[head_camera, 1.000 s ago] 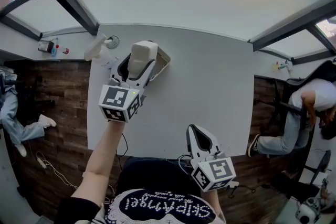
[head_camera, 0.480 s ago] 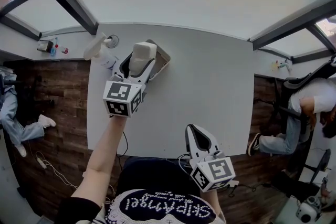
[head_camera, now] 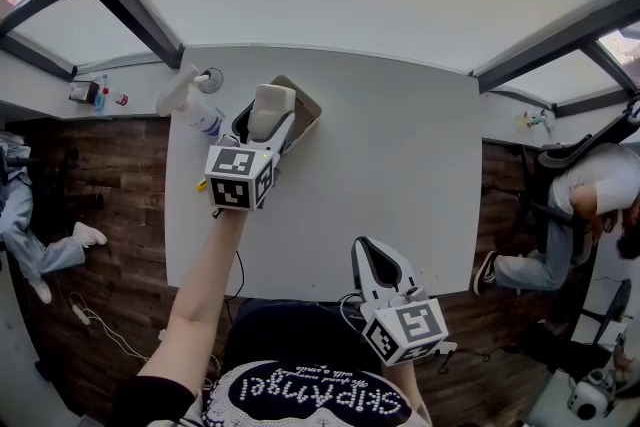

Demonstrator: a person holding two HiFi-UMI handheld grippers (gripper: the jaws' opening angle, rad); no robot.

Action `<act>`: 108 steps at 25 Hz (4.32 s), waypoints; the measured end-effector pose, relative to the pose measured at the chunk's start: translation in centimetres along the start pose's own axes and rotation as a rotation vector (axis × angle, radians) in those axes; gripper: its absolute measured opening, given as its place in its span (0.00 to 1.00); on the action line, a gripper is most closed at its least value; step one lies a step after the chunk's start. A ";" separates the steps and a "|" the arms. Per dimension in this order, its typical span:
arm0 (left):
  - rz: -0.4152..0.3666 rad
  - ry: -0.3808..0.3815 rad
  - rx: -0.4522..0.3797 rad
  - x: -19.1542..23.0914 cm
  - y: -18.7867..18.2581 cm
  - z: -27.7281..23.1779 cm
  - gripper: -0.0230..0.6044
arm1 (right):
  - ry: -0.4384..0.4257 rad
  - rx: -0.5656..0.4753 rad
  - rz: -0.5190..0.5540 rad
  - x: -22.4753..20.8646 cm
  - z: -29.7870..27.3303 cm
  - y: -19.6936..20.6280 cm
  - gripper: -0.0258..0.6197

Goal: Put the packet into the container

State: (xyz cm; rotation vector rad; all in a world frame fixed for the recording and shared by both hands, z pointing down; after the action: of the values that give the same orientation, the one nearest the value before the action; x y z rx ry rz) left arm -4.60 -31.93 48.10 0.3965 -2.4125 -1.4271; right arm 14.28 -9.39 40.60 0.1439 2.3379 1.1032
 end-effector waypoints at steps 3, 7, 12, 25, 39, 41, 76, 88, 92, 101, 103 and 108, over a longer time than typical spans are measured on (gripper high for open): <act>-0.001 -0.003 0.025 0.1 0.6 -0.5 0.50 | -0.001 -0.004 -0.005 0.0 0.0 -0.1 0.06; 0.000 -0.003 0.054 0.1 1.3 -0.9 0.50 | -0.001 -0.001 -0.007 0.0 -0.1 0.0 0.06; 0.013 -0.002 0.074 0.2 1.7 -1.1 0.50 | -0.003 0.004 -0.010 0.0 -0.3 0.1 0.06; 0.001 -0.017 0.197 -0.1 2.9 -2.3 0.50 | -0.018 -0.007 -0.020 0.1 -0.2 -0.3 0.06; -0.025 -0.031 0.263 -0.1 3.1 -3.4 0.50 | -0.023 -0.010 -0.023 0.1 -0.3 -0.1 0.06; -0.031 -0.028 0.261 0.0 3.1 -3.5 0.50 | -0.027 -0.012 -0.018 0.1 -0.4 0.1 0.06; -0.135 -0.063 -0.256 -2.4 -9.0 6.3 0.51 | -0.041 -0.030 0.014 1.2 0.4 0.0 0.06; -0.138 -0.030 -0.447 -4.5 -13.0 13.5 0.40 | -0.052 -0.050 0.043 2.1 1.4 0.1 0.06; -0.146 -0.026 -0.485 -5.6 -13.5 16.3 0.39 | -0.058 -0.058 0.051 2.4 1.4 -0.1 0.06; -0.060 -0.030 -0.463 -7.8 -10.6 22.1 0.35 | -0.081 -0.067 0.067 2.9 1.6 -0.2 0.06; -0.066 -0.040 -0.448 -7.9 -9.7 22.9 0.34 | -0.089 -0.067 0.072 3.1 1.5 -0.3 0.06; -0.073 -0.040 -0.384 -7.6 -7.5 24.6 0.33 | -0.096 -0.070 0.082 3.7 1.4 -0.5 0.06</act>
State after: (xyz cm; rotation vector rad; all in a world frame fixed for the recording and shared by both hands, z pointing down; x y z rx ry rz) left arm -6.86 -12.95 29.34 0.3657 -2.1017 -1.8965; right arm 11.91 -7.58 37.93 0.2633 2.2224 1.1901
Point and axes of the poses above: the fingertips, and each gripper's own axes: z backward along the fingers, x to its left, y out of its underside, the point moved 6 cm from there along z, backward along the fingers, and after that the axes turned 6 degrees about -y, right-handed, at the moved point
